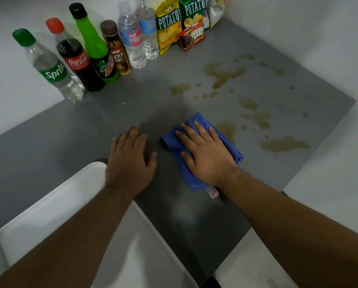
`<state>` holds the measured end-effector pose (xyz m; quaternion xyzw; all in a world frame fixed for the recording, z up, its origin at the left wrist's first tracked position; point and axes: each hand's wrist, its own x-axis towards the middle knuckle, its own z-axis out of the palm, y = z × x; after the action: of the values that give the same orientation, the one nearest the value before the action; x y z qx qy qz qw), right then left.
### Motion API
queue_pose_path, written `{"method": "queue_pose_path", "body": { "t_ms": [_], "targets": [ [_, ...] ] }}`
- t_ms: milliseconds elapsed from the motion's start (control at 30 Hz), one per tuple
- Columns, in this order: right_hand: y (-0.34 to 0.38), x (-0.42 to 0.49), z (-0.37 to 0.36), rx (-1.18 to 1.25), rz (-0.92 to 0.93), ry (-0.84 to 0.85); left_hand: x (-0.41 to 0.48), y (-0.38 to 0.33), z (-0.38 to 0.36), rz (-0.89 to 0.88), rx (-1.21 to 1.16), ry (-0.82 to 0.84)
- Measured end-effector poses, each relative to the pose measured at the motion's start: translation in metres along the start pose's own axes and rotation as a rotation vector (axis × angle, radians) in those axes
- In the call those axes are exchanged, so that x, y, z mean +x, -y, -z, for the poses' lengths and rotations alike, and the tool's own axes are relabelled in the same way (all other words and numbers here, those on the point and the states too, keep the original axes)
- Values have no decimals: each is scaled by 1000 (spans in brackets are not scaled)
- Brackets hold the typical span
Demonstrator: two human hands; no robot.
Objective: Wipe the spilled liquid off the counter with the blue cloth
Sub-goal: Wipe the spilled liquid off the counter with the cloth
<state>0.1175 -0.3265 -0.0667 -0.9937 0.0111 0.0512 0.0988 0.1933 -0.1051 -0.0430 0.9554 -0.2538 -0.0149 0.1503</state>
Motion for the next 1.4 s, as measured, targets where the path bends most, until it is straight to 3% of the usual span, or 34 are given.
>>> {"method": "queue_pose_path", "body": {
  "t_ms": [200, 467, 767, 1000, 1233, 1400],
  "targets": [
    [-27, -56, -7, 3, 59, -10, 16, -27, -19, 27, -88, -8],
    [-19, -25, -1, -15, -176, -28, 12, -30, -31, 46, -76, -74],
    [-52, -94, -6, -17, 79, 52, 12, -31, -34, 42, -36, -114],
    [-40, -49, 1, -41, -133, 18, 12, -31, -37, 25, -2, -135],
    [-57, -100, -9, -16, 55, 28, 8, -34, -35, -34, 41, -178],
    [-81, -91, 4, -24, -67, 9, 4, -37, -34, -119, 86, -183]
  ]
}}
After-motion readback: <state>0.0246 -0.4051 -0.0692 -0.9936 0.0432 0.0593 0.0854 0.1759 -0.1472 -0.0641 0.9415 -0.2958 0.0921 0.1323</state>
